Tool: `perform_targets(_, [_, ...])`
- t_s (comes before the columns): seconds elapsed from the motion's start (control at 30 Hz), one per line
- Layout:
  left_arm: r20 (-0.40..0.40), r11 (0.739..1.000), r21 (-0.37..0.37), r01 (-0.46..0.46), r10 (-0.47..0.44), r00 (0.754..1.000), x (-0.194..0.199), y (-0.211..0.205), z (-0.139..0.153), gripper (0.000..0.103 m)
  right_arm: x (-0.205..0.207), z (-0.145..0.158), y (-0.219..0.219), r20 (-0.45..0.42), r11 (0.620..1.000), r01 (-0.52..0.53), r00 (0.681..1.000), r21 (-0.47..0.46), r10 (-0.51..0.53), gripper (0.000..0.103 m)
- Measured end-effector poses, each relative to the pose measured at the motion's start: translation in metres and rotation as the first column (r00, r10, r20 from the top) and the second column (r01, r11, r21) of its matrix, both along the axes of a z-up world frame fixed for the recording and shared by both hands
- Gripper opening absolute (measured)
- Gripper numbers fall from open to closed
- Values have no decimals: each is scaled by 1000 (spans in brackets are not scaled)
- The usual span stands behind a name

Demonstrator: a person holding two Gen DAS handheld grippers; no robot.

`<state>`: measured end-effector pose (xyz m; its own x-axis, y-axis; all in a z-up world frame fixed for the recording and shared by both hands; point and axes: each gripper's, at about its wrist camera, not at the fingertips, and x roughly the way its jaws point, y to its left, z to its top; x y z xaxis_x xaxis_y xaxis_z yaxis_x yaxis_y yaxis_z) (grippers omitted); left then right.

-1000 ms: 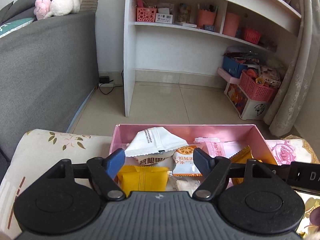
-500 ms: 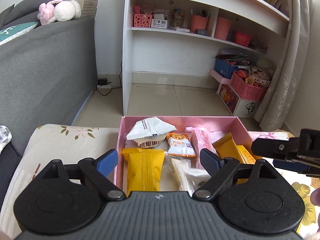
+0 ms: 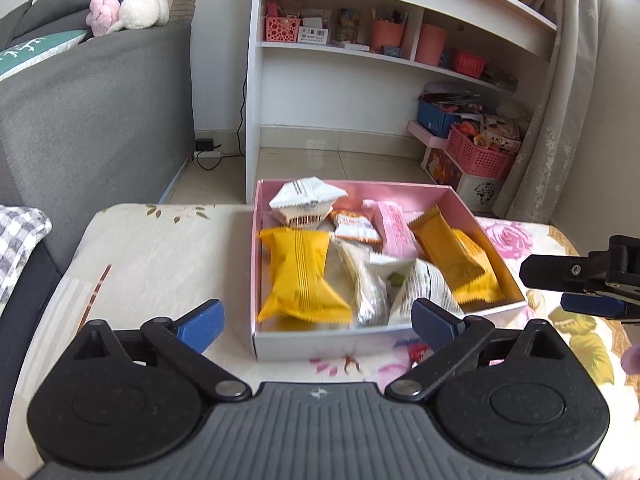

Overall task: Organize snacks
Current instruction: 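Move both tools back over the remaining snacks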

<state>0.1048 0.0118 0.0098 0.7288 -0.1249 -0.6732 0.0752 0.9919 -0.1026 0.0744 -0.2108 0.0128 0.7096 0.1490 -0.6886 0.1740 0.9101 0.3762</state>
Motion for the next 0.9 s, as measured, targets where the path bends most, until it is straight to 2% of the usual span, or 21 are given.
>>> perform_targets(0.3, [-30,1000,12,25,-25,999,-33,12,-12,103,-33,-12,5,-15,998,-9,1000,-56,8,96])
perform_targets(0.53, [-45,997,43,62,-60,997,-50,9,-27,103,-56,-17,-1,27,982,-35,999,-184,41,96])
perform_targets(0.67, [-61,993,37,110,-108,992,-53,-4,-34,103,-62,-24,-12,3,975,-35,999,-221,37,96])
perform_targets(0.9, [-88,974,115,195,-185,979,-52,-35,-52,103,-68,-42,-32,-70,968,-19,998,-250,2,96])
